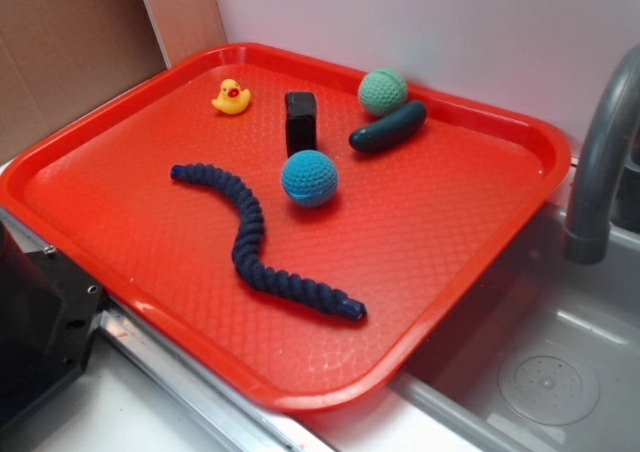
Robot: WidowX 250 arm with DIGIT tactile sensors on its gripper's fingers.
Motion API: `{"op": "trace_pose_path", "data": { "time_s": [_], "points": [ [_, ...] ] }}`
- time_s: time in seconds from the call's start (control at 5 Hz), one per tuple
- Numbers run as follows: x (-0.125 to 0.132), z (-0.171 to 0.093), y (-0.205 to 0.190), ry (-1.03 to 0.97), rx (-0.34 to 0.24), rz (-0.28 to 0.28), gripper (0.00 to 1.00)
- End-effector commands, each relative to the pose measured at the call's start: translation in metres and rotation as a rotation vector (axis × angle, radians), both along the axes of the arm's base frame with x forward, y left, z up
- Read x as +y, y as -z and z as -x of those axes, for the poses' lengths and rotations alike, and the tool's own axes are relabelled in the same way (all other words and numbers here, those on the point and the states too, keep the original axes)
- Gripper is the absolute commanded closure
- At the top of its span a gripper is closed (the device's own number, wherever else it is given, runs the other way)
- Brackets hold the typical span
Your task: Grab the black box.
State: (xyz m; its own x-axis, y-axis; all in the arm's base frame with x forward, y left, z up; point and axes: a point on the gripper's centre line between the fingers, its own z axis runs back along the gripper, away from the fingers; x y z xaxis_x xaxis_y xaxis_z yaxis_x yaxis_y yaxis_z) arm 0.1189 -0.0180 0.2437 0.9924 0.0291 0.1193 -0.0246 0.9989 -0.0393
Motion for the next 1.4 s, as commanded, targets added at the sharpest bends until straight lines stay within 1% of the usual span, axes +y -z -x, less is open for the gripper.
{"op": "trace_pose_path", "data": {
  "time_s": [0.0, 0.2, 0.4, 0.6, 0.8, 1.0, 1.2],
  "points": [
    [0.0, 0.0, 0.0, 0.0, 0.0, 0.0, 0.0],
    [0.005, -0.046, 0.036, -0.08, 0.038, 0.001, 0.0],
    [0.002, -0.091, 0.047, -0.323, -0.101, 0.063, 0.0],
    [0.003, -0.123, 0.074, -0.574, -0.11, 0.083, 0.0],
    [0.014, -0.143, 0.098, -0.75, -0.157, 0.126, 0.0],
    [0.021, -0.156, 0.126, -0.785, -0.156, 0.13, 0.0],
    [0.022, -0.16, 0.149, -0.8, -0.124, 0.107, 0.0]
  ]
}}
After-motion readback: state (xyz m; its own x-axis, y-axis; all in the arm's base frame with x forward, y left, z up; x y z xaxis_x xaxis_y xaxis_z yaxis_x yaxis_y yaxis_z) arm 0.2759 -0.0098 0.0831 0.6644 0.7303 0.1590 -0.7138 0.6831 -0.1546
